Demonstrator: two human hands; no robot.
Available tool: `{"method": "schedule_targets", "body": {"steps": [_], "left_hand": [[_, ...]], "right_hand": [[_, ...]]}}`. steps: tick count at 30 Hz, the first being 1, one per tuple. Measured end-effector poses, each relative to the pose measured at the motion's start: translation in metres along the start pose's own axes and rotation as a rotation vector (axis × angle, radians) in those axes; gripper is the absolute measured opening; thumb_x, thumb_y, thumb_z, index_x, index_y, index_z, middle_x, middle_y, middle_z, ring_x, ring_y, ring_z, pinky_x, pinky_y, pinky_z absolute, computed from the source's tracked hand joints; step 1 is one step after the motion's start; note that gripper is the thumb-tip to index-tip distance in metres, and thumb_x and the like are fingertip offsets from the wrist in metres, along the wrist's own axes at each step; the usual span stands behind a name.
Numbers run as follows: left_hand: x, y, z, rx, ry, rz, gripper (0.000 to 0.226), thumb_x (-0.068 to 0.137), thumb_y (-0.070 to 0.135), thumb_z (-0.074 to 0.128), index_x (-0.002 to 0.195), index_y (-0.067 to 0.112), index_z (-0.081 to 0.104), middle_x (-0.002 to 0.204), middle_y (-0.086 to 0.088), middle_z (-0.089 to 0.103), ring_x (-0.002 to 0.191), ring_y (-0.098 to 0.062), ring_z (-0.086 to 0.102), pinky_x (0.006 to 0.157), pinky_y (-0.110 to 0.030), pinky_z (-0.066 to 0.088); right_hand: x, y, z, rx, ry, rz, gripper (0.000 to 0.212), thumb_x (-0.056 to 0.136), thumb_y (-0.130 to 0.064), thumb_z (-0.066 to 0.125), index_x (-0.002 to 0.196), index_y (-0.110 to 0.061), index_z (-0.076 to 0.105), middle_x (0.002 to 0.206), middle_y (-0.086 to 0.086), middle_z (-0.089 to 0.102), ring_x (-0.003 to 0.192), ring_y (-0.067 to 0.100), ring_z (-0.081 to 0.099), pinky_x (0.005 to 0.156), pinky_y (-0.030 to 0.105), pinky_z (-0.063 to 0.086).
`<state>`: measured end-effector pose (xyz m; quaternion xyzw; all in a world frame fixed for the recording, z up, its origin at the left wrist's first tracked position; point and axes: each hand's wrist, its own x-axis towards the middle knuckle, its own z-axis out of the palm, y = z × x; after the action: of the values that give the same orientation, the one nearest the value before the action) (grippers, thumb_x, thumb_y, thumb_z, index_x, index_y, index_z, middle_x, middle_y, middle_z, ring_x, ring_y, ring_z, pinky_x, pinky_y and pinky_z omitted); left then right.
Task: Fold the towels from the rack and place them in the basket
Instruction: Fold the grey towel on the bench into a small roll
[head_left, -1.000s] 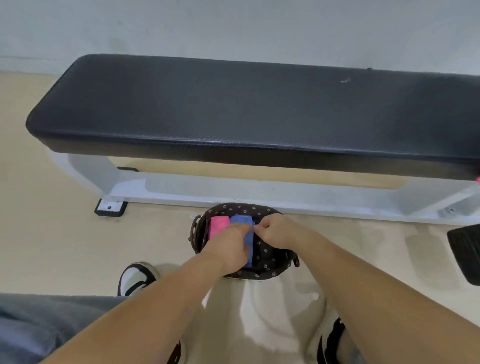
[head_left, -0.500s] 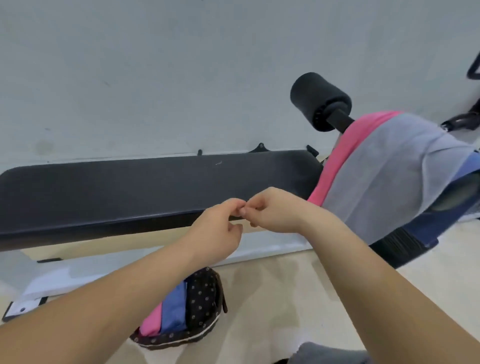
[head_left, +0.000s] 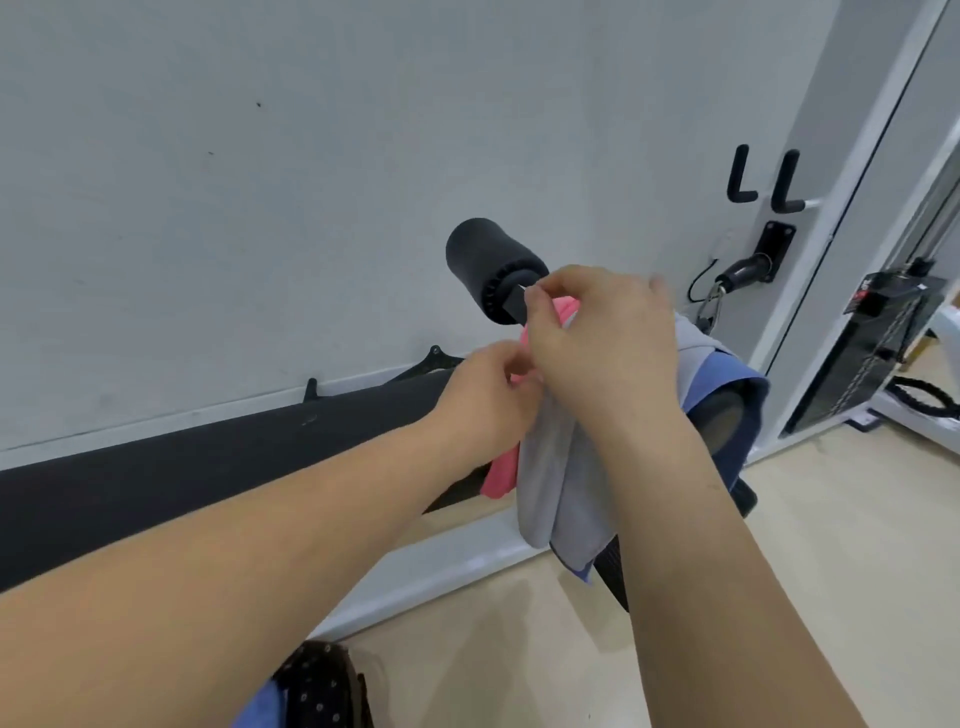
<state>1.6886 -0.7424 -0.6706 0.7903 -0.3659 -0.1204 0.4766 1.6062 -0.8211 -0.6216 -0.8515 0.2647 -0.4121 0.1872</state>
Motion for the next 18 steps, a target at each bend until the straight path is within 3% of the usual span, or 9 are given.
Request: {"method": "schedule_targets", "body": {"steps": [2, 3, 5, 7, 10, 12, 13, 16, 18], "left_hand": [[0.02, 0.016, 0.007, -0.071, 0.024, 0.011, 0.011, 0.1, 0.025, 0.059, 0.105, 0.021, 0.068, 0.094, 0.012, 0.07, 0.087, -0.004, 0.066, 0.079, -0.025, 0.055], [0.027, 0.02, 0.012, -0.084, 0.035, 0.008, 0.016, 0.099, 0.028, 0.061, 0.111, 0.02, 0.069, 0.102, 0.008, 0.072, 0.096, -0.009, 0.067, 0.087, -0.031, 0.057], [0.033, 0.024, 0.021, -0.112, 0.062, -0.03, 0.023, 0.096, 0.031, 0.068, 0.114, 0.017, 0.068, 0.105, 0.002, 0.071, 0.101, -0.016, 0.068, 0.093, -0.036, 0.057], [0.036, 0.025, 0.028, -0.183, 0.075, -0.086, 0.027, 0.092, 0.031, 0.074, 0.114, 0.017, 0.066, 0.099, 0.001, 0.069, 0.095, -0.017, 0.067, 0.091, -0.035, 0.058], [0.04, 0.03, 0.027, -0.212, 0.059, -0.117, 0.007, 0.094, 0.016, 0.068, 0.1, 0.012, 0.069, 0.083, -0.002, 0.065, 0.076, -0.017, 0.061, 0.072, -0.027, 0.054], [0.044, 0.037, 0.024, -0.151, 0.065, -0.089, 0.014, 0.092, 0.006, 0.055, 0.088, 0.001, 0.067, 0.075, -0.008, 0.056, 0.066, -0.019, 0.05, 0.056, -0.025, 0.043], [0.045, 0.044, 0.022, -0.123, 0.072, -0.062, 0.017, 0.092, 0.006, 0.051, 0.086, 0.0, 0.065, 0.074, -0.01, 0.054, 0.067, -0.019, 0.048, 0.056, -0.027, 0.04], [0.047, 0.072, 0.018, -0.093, 0.066, 0.024, 0.021, 0.099, 0.013, 0.048, 0.101, 0.008, 0.069, 0.089, -0.009, 0.068, 0.077, -0.018, 0.06, 0.068, -0.03, 0.051], [0.047, 0.09, 0.018, -0.14, 0.04, 0.057, 0.02, 0.103, 0.019, 0.048, 0.107, 0.014, 0.067, 0.102, -0.006, 0.071, 0.094, -0.019, 0.067, 0.083, -0.035, 0.057]], "right_hand": [[0.01, 0.022, -0.009, -0.138, -0.005, 0.126, 0.023, 0.095, -0.044, 0.054, 0.098, -0.032, 0.073, 0.098, -0.009, 0.072, 0.108, 0.022, 0.062, 0.125, 0.057, 0.007], [0.013, 0.035, -0.013, -0.14, -0.044, 0.208, 0.023, 0.094, -0.045, 0.054, 0.1, -0.032, 0.073, 0.103, -0.008, 0.071, 0.112, 0.022, 0.06, 0.123, 0.058, 0.006], [0.013, 0.056, -0.016, -0.164, -0.084, 0.258, 0.022, 0.093, -0.042, 0.058, 0.104, -0.032, 0.074, 0.114, -0.007, 0.068, 0.115, 0.023, 0.059, 0.116, 0.053, 0.023], [0.013, 0.064, -0.018, -0.154, -0.061, 0.24, 0.022, 0.092, -0.042, 0.061, 0.108, -0.034, 0.073, 0.119, -0.006, 0.063, 0.119, 0.022, 0.057, 0.106, 0.046, 0.033], [0.015, 0.064, -0.022, -0.122, -0.061, 0.254, 0.024, 0.093, -0.042, 0.061, 0.113, -0.035, 0.072, 0.121, -0.006, 0.061, 0.121, 0.021, 0.054, 0.105, 0.044, 0.034], [0.015, 0.064, -0.027, -0.083, -0.072, 0.279, 0.025, 0.094, -0.038, 0.059, 0.116, -0.034, 0.071, 0.125, -0.006, 0.062, 0.124, 0.023, 0.054, 0.108, 0.046, 0.036], [0.014, 0.064, -0.03, -0.035, -0.089, 0.284, 0.03, 0.093, -0.035, 0.057, 0.119, -0.035, 0.069, 0.128, -0.006, 0.062, 0.126, 0.023, 0.054, 0.11, 0.047, 0.037], [0.01, 0.055, -0.042, 0.11, -0.151, 0.297, 0.063, 0.076, -0.03, 0.045, 0.136, -0.042, 0.058, 0.14, -0.008, 0.058, 0.133, 0.023, 0.051, 0.112, 0.052, 0.04], [0.01, 0.058, -0.044, 0.162, -0.139, 0.264, 0.074, 0.073, -0.031, 0.047, 0.145, -0.05, 0.044, 0.146, -0.01, 0.054, 0.138, 0.023, 0.048, 0.112, 0.054, 0.04]]}}
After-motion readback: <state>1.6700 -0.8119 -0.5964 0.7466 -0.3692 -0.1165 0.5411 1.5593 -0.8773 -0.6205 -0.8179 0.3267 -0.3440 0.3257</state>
